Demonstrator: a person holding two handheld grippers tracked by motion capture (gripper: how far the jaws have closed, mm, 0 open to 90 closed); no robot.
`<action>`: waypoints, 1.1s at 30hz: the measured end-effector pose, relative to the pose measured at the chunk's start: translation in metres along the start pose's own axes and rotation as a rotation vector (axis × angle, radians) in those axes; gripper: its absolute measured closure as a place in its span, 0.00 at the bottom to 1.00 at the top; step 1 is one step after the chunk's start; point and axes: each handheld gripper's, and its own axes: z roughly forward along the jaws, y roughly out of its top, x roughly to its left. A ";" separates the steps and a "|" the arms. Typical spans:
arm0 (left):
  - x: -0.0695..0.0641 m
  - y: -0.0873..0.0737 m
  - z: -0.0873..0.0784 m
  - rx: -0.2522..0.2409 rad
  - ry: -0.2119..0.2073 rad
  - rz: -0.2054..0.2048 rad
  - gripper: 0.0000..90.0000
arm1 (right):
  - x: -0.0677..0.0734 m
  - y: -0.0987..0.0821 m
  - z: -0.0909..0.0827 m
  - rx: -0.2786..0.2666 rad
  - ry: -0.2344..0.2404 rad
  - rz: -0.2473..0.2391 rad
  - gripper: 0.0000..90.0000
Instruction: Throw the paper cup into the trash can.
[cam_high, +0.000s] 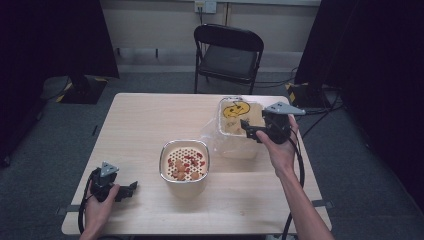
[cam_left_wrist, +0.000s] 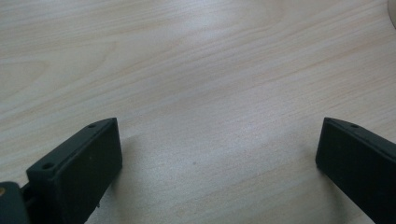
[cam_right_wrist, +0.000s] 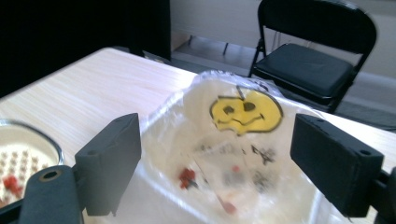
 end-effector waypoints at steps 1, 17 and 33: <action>0.000 0.000 0.000 0.000 0.000 0.000 0.00 | 0.001 -0.003 -0.004 0.005 0.011 -0.001 0.18; 0.000 0.000 0.000 0.000 0.000 0.000 0.00 | 0.005 -0.081 -0.061 0.036 0.007 0.063 0.15; 0.000 0.000 0.000 0.000 0.000 0.000 0.00 | -0.001 -0.193 -0.023 0.299 -0.058 0.098 0.16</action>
